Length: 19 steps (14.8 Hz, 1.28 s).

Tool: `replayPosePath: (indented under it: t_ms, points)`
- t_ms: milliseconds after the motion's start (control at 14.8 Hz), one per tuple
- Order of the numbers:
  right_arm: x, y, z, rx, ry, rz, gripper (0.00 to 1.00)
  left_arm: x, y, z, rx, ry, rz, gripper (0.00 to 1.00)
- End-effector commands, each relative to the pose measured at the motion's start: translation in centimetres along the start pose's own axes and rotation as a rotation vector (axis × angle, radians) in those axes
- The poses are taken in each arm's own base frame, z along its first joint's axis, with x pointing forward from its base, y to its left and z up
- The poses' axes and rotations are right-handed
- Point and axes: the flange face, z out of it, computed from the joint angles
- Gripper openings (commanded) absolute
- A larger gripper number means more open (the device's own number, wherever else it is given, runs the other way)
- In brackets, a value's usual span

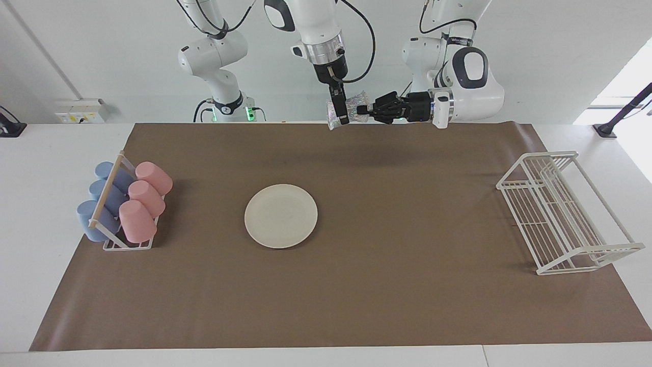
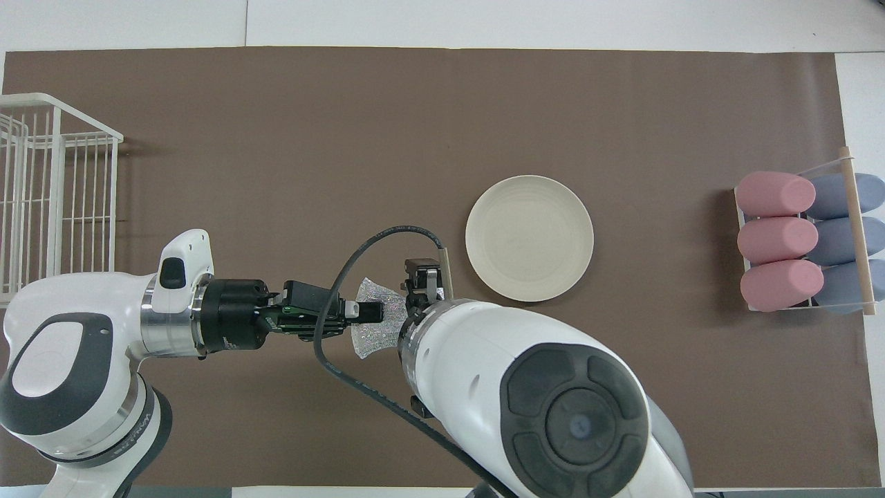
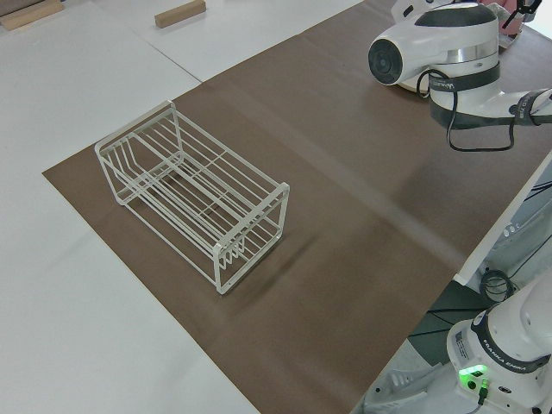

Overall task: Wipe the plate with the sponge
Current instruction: 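Grasp the sponge from the left gripper with the right gripper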

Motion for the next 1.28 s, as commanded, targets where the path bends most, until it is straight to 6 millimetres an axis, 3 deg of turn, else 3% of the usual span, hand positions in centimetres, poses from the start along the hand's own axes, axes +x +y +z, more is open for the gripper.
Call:
replayPosePath:
  t_ms: [0,67,202,337,606,943,1010,1078,1145,1212]
  points:
    - [0.18,-0.02,0.21,0.018,-0.007,0.001,0.97,-0.98,-0.25,-0.48,-0.013,-0.006,0.012,0.0]
    - [-0.05,0.08,0.29,0.021,-0.011,0.004,0.86,-1.1,-0.25,-0.52,-0.009,-0.01,0.014,0.0]
    - [-0.17,0.2,0.31,0.02,-0.011,-0.015,0.39,-1.22,-0.36,-0.5,0.003,-0.023,0.02,0.0]
    - [-0.13,0.27,0.27,0.017,-0.007,-0.033,0.18,-1.27,-0.33,-0.51,0.009,-0.029,0.023,0.0]
    - [-0.07,0.11,0.21,0.025,0.001,-0.06,0.0,-1.29,-0.41,-0.79,0.016,-0.036,0.023,0.0]
    - [0.17,-0.09,0.17,0.031,0.009,-0.094,0.0,-1.31,-0.6,-0.81,0.035,-0.039,0.023,0.0]
    - [0.22,-0.16,0.15,0.032,0.009,-0.101,0.0,-1.39,-0.51,-0.84,0.038,-0.038,0.019,0.19]
    - [0.29,-0.34,0.06,0.036,0.007,-0.105,0.0,-1.38,-0.58,-0.86,0.046,-0.038,0.019,0.73]
    - [0.35,-0.41,0.03,0.037,0.007,-0.103,0.0,-1.43,-0.51,-0.87,0.051,-0.039,0.021,1.0]
    - [0.36,-0.4,0.04,0.036,0.008,-0.105,0.0,-1.54,-0.51,-0.88,0.055,-0.041,0.018,1.0]
